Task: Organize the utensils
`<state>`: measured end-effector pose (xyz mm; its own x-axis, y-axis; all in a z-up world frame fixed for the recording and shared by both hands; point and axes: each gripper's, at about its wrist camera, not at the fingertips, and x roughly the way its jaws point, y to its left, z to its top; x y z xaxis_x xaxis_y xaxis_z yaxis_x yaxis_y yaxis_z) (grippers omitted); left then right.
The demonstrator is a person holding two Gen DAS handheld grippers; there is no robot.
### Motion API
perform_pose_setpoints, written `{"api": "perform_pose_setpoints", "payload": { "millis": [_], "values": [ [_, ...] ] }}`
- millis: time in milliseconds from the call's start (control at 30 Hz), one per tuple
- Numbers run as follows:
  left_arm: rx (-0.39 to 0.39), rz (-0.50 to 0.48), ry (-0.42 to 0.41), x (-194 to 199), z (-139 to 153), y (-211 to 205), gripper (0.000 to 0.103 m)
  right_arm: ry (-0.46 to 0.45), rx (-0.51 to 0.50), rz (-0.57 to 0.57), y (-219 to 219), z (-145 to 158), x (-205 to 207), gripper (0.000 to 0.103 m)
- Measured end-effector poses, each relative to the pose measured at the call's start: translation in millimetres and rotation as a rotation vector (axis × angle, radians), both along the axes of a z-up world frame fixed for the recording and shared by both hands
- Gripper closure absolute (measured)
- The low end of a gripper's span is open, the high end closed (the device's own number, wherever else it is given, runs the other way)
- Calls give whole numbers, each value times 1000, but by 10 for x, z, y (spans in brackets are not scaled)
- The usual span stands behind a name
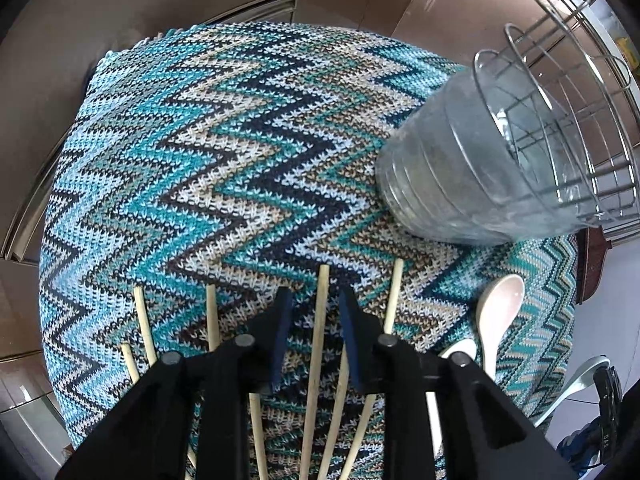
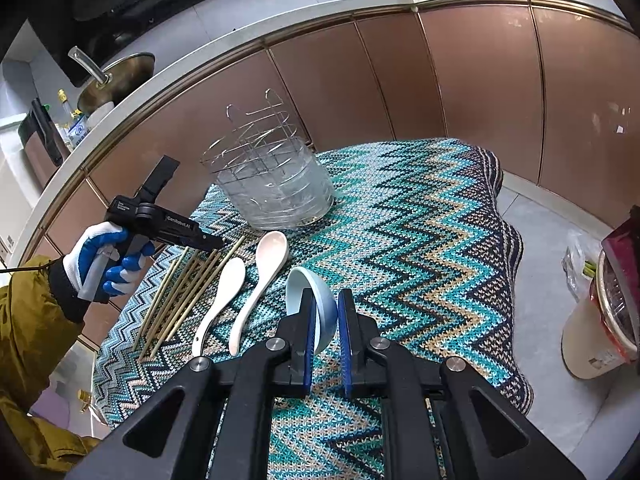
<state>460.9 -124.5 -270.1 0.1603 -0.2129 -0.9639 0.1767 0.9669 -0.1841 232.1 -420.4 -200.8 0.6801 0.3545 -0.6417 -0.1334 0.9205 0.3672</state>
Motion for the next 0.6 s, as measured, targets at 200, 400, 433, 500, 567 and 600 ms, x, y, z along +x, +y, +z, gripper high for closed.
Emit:
{"api": "perform_pose_setpoints", "payload": {
  "millis": [200, 400, 433, 500, 567, 600],
  "values": [
    [51, -52, 3, 57, -47, -257, 96, 4, 1, 0, -7, -9, 18, 90],
    [69, -60, 40, 171, -141, -348, 97, 5, 7, 3, -15, -14, 36, 90],
    [71, -71, 47, 192, -149, -367, 97, 3, 9, 2, -22, -12, 37, 90],
    [75, -86, 55, 227, -158, -405, 97, 1, 8, -1, -31, -4, 46, 90],
    [71, -83, 55, 256, -166, -421, 97, -2, 8, -1, -30, 10, 52, 90],
    [65, -76, 47, 258, -166, -427, 98, -2, 7, 2, -21, 15, 56, 90]
  ]
}}
